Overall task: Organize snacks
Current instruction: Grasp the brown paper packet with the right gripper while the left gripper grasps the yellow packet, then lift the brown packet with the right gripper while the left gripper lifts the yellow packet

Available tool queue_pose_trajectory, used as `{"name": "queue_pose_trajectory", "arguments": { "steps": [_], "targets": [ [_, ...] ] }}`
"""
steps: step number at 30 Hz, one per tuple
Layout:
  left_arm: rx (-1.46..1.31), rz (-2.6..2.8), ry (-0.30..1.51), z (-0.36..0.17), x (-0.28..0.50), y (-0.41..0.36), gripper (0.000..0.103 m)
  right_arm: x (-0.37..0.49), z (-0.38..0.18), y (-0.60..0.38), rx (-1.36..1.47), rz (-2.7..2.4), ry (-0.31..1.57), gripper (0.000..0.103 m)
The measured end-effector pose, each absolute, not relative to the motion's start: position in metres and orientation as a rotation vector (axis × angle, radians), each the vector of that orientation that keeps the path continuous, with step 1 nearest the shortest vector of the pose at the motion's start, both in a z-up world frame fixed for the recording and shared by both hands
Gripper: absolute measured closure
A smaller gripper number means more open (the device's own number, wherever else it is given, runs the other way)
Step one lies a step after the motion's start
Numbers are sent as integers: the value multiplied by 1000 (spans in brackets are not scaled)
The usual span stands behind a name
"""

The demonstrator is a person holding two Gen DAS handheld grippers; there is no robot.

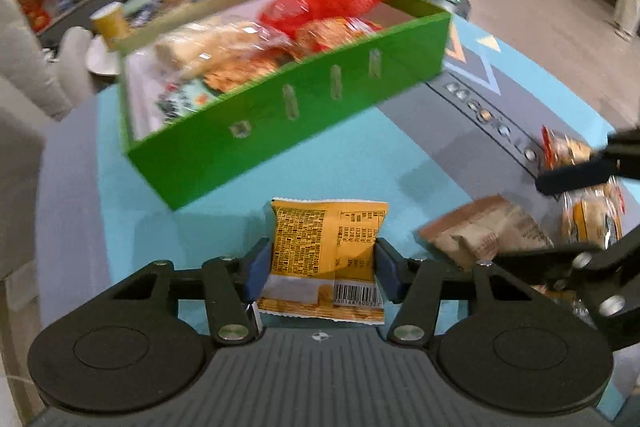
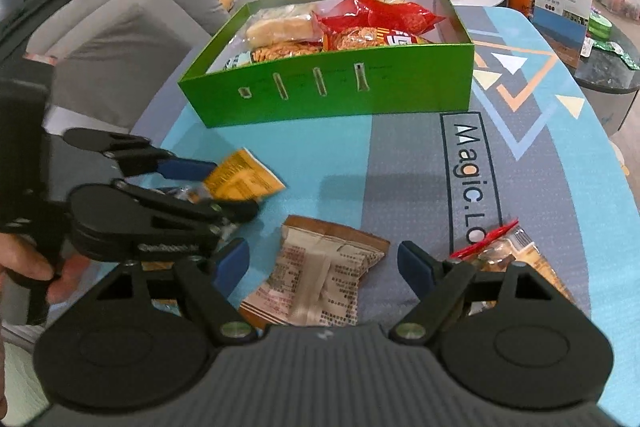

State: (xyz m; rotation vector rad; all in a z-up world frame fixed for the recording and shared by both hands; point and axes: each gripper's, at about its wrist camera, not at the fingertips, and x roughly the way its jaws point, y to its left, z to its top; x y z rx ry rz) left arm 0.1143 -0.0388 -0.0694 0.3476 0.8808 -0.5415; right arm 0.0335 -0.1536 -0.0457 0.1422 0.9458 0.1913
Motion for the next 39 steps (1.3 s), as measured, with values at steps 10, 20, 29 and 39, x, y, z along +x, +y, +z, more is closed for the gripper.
{"name": "queue_pose_trajectory", "arguments": {
  "steps": [10, 20, 29, 39],
  "targets": [
    [147, -416, 778, -36, 109, -12, 52, 40, -63, -136, 101, 163, 993, 50],
    [92, -394, 775, -36, 110, -9, 52, 41, -65, -135, 77, 145, 937, 50],
    [75, -378, 747, -27, 109, -13, 52, 49, -39, -152, 148, 165, 829, 50],
    [43, -359, 715, -10, 125, -20, 52, 71, -4, -170, 172, 171, 721, 50]
  ]
}}
